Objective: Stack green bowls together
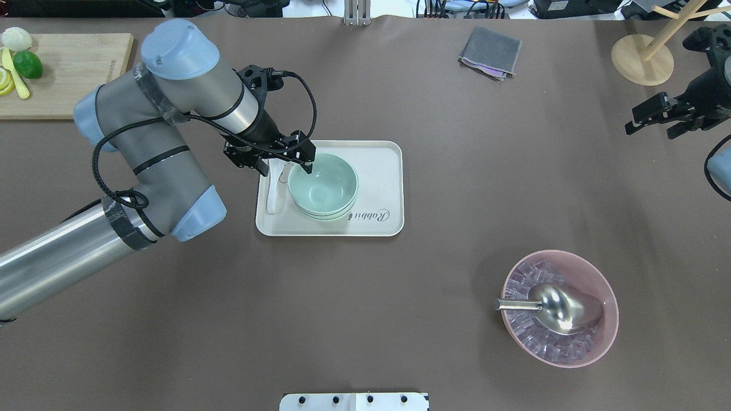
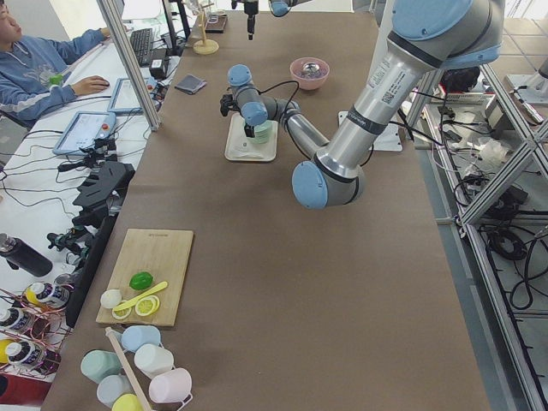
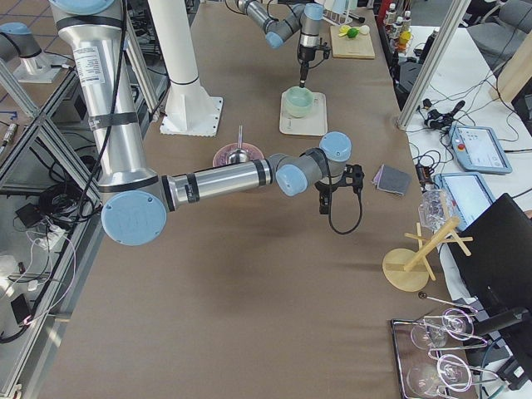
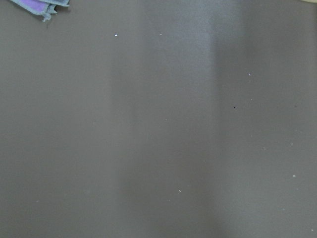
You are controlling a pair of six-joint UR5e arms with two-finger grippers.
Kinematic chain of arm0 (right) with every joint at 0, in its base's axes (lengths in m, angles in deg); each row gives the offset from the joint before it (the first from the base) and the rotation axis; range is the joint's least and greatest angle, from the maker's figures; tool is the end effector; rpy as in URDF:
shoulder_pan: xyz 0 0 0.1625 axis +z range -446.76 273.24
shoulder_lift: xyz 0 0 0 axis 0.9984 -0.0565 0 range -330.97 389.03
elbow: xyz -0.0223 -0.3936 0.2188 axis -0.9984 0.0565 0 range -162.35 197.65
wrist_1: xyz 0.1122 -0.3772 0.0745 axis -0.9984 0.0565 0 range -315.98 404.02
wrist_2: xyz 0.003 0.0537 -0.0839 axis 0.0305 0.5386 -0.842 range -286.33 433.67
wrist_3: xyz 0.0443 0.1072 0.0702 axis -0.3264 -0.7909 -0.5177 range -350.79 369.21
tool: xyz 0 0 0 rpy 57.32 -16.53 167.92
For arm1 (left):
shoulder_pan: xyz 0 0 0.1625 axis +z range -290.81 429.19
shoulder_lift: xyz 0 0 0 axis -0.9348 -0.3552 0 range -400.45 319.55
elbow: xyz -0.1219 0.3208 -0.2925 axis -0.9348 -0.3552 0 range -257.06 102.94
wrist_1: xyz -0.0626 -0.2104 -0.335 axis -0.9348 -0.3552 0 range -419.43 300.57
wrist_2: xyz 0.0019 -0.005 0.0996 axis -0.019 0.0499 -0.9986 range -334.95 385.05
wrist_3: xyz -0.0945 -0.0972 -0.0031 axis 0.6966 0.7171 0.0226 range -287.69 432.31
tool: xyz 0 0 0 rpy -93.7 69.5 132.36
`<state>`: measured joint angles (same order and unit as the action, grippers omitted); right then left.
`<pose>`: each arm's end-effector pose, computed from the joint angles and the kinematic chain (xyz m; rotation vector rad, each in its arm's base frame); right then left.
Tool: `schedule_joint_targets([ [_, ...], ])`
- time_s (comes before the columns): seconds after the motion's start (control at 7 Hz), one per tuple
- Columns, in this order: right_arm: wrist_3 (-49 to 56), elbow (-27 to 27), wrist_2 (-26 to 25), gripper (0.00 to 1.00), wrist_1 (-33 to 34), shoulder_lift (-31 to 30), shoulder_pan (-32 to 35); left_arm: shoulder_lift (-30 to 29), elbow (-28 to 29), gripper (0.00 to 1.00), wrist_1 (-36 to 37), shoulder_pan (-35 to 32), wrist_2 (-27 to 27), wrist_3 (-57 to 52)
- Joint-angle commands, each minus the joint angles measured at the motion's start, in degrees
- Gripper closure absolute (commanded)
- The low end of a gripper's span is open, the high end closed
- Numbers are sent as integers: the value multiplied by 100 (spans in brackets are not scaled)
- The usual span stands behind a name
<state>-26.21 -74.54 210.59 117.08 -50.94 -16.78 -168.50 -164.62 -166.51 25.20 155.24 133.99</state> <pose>-0.1663 -0.5564 0.5588 0.0525 -0.9304 0.0408 0.4918 -0.5384 0.2811 -0.0055 1.0896 0.0763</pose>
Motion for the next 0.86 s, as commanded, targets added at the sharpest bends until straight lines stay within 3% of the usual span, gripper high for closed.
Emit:
schedule_joint_targets([
  [0.0, 374, 0, 45, 0, 163, -36, 242, 541, -443, 1, 73, -416, 208, -146],
  [0.14, 873, -9, 62, 0, 583, -19, 427, 797, -637, 1, 413, -713, 208, -791],
  [0.57, 2368, 96, 10, 0, 1412, -1, 814, 1360, -1332, 1, 2432, -1758, 120, -3854],
  [0.71, 2642, 227, -8, 0, 1474, -10, 946, 1841, -1325, 1, 2585, -2293, 112, -5014],
])
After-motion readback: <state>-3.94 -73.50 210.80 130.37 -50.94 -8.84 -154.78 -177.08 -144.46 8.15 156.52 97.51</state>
